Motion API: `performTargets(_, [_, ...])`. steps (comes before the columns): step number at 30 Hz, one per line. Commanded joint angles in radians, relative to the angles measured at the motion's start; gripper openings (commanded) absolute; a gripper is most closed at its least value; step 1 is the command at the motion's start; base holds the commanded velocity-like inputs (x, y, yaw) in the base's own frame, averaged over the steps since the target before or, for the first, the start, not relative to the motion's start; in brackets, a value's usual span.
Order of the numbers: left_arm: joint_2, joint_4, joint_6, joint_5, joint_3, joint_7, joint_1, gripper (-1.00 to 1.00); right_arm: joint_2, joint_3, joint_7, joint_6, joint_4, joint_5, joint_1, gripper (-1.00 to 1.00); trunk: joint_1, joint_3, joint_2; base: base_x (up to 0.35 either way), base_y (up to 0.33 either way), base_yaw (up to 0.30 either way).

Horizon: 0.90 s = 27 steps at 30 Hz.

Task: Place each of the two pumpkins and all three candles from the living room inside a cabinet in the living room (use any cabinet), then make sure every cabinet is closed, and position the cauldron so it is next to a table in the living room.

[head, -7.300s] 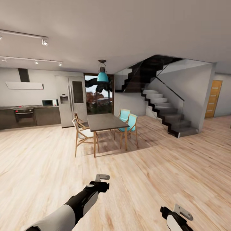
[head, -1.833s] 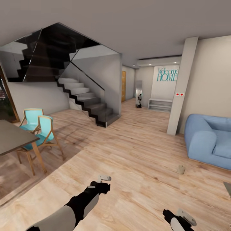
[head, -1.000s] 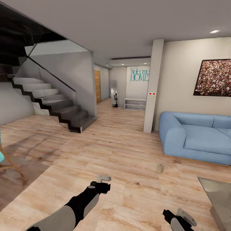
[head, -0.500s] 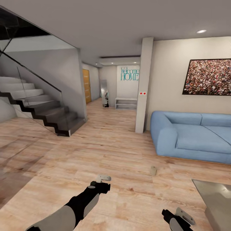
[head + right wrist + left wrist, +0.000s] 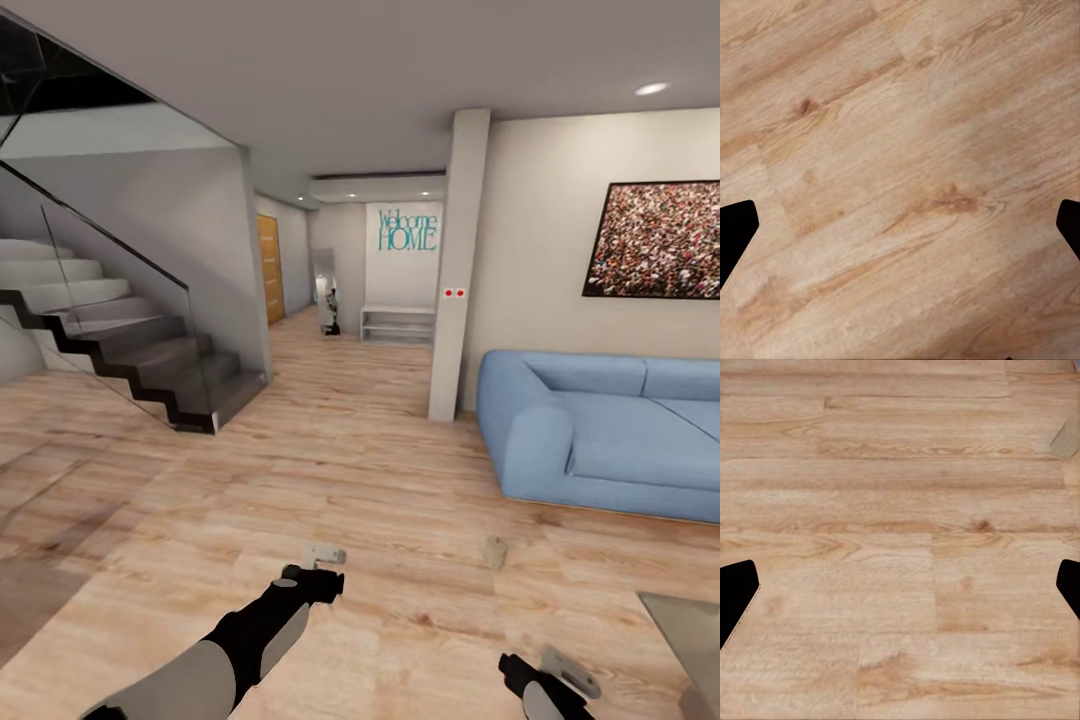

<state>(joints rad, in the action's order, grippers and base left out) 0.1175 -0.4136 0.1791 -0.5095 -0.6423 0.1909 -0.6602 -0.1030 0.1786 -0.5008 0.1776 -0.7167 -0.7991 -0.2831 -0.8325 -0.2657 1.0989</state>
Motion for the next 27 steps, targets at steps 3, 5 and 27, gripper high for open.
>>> performTargets(3, [-0.001, -0.004, 0.004, -0.009, -0.008, 0.008, -0.001, 1.0, -0.001, 0.007, -0.008, 0.004, -0.003, -0.004, -0.001, 1.0, -0.001, -0.001, 0.001, 0.316, 0.172, 0.0])
performTargets(5, [-0.002, -0.009, 0.007, -0.01, -0.008, 0.006, -0.001, 1.0, -0.001, 0.008, -0.008, 0.004, -0.003, -0.004, -0.001, 1.0, -0.001, -0.001, 0.001, 0.316, 0.172, 0.0])
performTargets(27, [0.001, -0.213, 0.57, -0.024, 0.001, 0.004, -0.136, 1.0, 0.001, 0.009, -0.017, 0.006, -0.001, 0.107, -0.009, 1.0, -0.001, -0.001, 0.001, 0.317, 0.124, 0.0])
